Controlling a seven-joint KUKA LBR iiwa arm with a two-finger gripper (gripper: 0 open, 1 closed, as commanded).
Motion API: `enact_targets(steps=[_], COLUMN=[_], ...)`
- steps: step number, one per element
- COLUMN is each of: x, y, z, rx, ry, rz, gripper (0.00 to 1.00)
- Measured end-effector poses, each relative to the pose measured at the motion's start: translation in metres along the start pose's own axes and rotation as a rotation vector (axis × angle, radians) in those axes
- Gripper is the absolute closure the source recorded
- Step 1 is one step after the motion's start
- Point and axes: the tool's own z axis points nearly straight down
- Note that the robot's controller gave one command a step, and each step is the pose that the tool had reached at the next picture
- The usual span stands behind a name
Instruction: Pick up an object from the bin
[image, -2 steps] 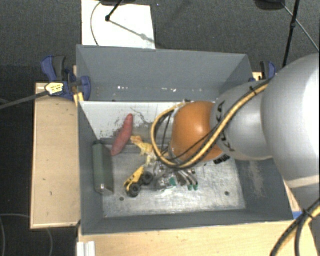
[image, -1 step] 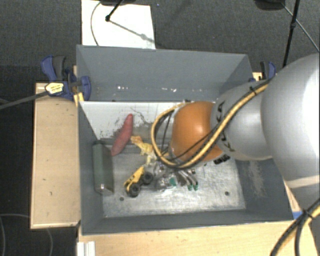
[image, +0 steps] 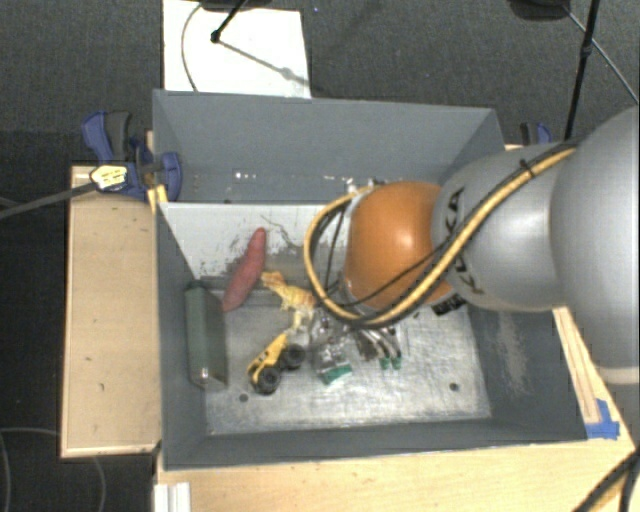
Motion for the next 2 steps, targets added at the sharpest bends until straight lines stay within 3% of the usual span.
enact_targets(steps=[1, 2], x=[-0.001, 0.019], y=[-0.016, -0.096], z=[-0.059, 0.043], rx=[0.000, 0.001], ry=[0.001, -0.006], rz=[-0.018, -0.248], gripper=[1.00, 0.00])
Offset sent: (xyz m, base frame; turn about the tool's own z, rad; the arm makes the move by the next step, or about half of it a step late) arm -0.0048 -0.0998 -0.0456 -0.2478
